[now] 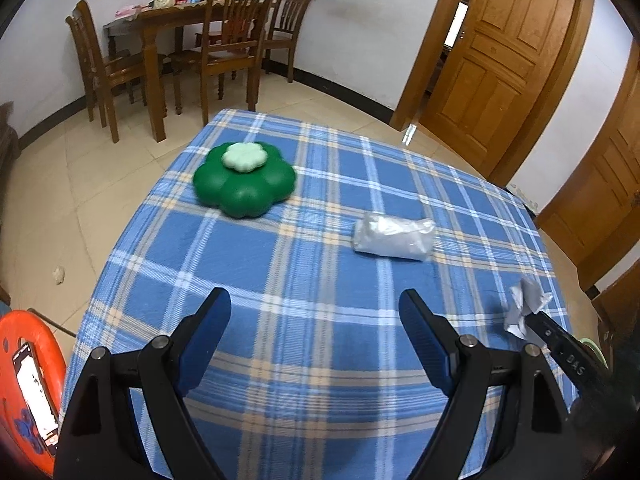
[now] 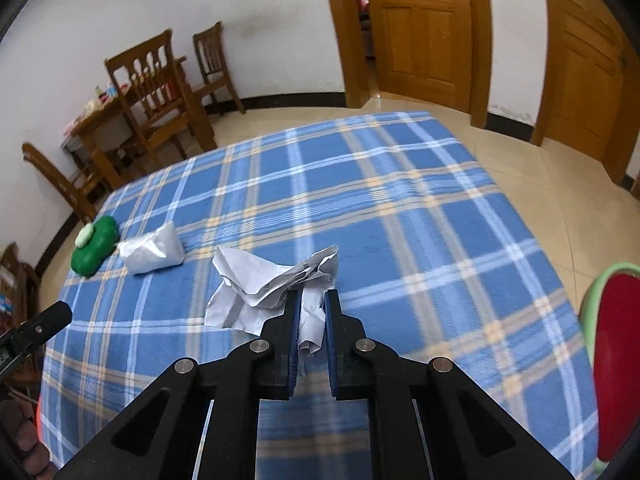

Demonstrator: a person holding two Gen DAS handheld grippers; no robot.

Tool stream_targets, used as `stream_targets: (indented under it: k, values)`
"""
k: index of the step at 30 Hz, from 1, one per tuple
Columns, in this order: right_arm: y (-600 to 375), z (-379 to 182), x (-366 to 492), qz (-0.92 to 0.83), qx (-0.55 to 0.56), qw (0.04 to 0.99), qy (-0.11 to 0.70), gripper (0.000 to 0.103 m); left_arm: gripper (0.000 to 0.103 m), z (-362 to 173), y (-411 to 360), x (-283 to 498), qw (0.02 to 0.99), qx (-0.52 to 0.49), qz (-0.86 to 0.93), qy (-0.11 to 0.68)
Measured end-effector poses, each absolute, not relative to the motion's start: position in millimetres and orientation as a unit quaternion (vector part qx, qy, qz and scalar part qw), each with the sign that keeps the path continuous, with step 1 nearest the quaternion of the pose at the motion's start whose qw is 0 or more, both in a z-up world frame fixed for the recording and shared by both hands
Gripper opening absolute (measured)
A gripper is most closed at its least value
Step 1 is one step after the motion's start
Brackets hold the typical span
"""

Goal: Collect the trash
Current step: 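Grasp the silver foil packet with the left gripper while the right holds the paper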

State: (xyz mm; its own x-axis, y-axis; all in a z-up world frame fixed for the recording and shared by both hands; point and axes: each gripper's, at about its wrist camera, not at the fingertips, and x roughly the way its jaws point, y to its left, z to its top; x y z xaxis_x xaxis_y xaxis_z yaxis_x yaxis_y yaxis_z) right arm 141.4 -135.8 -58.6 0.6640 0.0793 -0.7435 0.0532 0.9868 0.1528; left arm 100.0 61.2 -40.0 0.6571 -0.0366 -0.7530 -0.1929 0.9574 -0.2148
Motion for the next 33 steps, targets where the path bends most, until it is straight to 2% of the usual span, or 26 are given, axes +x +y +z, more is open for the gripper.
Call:
stream_targets:
  k: [14,33]
  values:
    - [-206,-36,96,-0.032,0.14,0.915,0.377,0.011,0.085,-37,24,130,0.903,-0.116,0.004,0.413]
    - [-246,-40,83,-0.051,0.184,0.907,0.376,0.011,0.085,-72,-4,201,0.898,-0.063,0.016,0.436]
